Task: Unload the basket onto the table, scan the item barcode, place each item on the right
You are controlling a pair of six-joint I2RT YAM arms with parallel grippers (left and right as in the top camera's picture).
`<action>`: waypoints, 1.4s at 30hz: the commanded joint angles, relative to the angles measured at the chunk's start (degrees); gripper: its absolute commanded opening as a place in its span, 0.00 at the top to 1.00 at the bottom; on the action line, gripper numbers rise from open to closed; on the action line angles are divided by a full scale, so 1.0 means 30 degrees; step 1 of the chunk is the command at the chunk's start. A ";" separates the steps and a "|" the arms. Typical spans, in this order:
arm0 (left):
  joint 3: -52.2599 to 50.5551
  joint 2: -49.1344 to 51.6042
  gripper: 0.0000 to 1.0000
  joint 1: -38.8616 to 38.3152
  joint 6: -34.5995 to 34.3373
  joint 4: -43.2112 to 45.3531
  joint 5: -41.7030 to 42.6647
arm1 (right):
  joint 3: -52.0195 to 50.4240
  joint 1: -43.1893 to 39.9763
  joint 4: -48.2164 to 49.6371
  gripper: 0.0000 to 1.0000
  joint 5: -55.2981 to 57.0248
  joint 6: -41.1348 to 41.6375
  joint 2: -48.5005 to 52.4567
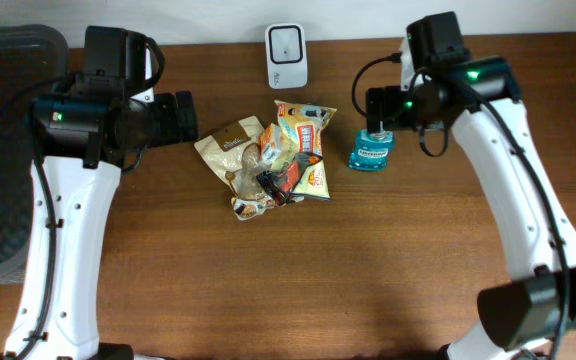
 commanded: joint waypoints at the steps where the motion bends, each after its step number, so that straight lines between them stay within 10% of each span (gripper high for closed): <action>1: 0.0117 0.0073 0.01 0.0066 -0.0182 -0.0044 -0.0138 | 0.0597 0.0087 -0.1362 0.02 -0.0080 0.0787 -0.1923; 19: 0.0117 0.0073 0.01 0.0066 -0.0182 -0.0036 -0.0138 | -0.3453 0.3002 -0.4962 0.02 0.2426 0.4204 -0.6674; 32: 0.0117 0.0073 0.01 0.0066 -0.0182 -0.0036 -0.0138 | -1.3296 0.4211 0.4998 0.02 0.3861 0.4619 -0.7490; 42: 0.0117 0.0073 0.01 0.0066 -0.0182 -0.0036 -0.0138 | -1.4557 0.4211 0.7803 0.01 0.4794 0.4634 -0.7388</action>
